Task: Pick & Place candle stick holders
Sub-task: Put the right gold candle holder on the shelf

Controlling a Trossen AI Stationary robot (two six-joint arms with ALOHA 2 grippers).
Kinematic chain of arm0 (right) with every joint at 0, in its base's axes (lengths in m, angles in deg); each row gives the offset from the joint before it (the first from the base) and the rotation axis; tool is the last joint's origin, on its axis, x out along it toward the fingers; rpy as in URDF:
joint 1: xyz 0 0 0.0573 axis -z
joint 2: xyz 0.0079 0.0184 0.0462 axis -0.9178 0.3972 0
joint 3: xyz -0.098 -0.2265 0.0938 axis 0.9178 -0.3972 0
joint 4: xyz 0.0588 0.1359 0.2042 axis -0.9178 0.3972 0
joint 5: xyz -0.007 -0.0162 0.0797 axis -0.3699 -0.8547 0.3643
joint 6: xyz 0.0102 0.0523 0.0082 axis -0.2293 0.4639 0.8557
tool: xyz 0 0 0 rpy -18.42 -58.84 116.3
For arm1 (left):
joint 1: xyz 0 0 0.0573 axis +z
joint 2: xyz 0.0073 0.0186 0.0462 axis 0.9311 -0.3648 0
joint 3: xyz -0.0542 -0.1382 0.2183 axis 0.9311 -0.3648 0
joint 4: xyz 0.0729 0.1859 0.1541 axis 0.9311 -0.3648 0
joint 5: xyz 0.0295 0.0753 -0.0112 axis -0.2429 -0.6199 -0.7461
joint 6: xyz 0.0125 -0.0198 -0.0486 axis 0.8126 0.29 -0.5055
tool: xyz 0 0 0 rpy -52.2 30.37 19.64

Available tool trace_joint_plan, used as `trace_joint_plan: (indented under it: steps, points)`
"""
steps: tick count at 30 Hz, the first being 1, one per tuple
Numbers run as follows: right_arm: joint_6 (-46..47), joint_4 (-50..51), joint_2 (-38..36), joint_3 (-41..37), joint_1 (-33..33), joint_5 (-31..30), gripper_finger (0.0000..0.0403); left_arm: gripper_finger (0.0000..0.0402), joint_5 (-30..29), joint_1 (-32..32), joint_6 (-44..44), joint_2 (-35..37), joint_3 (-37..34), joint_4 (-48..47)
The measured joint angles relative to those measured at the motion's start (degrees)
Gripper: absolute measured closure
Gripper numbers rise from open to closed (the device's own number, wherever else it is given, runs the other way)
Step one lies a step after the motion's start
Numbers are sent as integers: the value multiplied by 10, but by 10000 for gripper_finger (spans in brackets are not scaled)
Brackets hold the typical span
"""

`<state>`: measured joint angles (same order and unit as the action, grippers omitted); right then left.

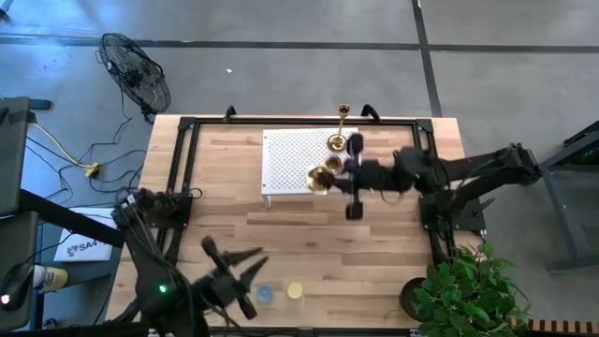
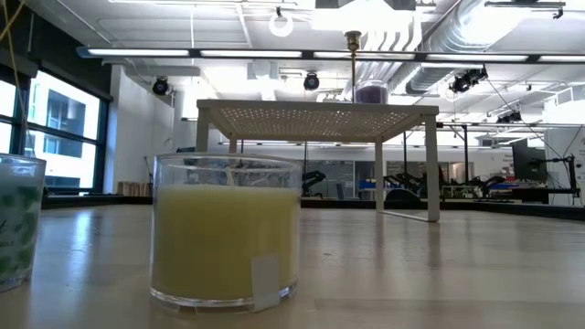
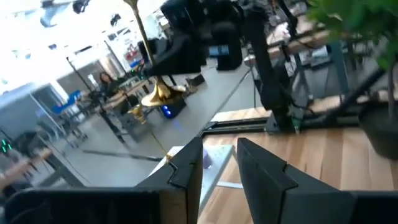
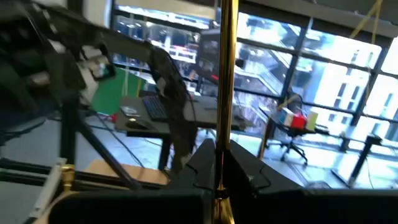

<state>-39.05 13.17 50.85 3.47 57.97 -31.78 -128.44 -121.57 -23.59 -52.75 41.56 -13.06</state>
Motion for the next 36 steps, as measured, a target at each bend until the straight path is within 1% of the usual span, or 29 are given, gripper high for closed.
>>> trace_joint_plan:
  steps: [3, 6, 8, 11, 12, 15, 18, 20, 24, 30, 36]
  points:
    - [7, -1, 10, 0, 42, 29, 393, 305, 4, 7, -70, 33, 0, -50]
    - [10, -12, 20, 0, 76, 50, 393, 305, 26, 15, -128, 62, 0, -88]
    - [25, -28, 28, 0, 102, 71, 393, 305, 41, 18, -145, 74, 0, -100]
    - [66, -65, 48, 0, 143, 109, 393, 305, 48, 19, -143, 80, 0, -103]
    - [71, -66, 54, 0, 154, 108, 393, 305, 48, 20, -142, 80, 0, -105]
    - [60, -64, 76, -2, 174, 75, 393, 305, 63, 19, -142, 79, 0, -113]
    - [58, -65, 106, -7, 187, 74, 393, 305, 88, 20, -142, 79, -9, -114]
    - [58, -65, 129, -7, 191, 72, 393, 305, 91, 19, -140, 78, -12, -113]
    - [52, -77, 162, -8, 188, 46, 393, 305, 95, 19, -127, 79, -13, -113]
    - [58, -65, 188, -8, 188, 14, 393, 305, 136, 19, -118, 88, -13, -114]
    - [69, -70, 190, -16, 187, -1, 393, 305, 149, 19, -116, 87, -13, -113]
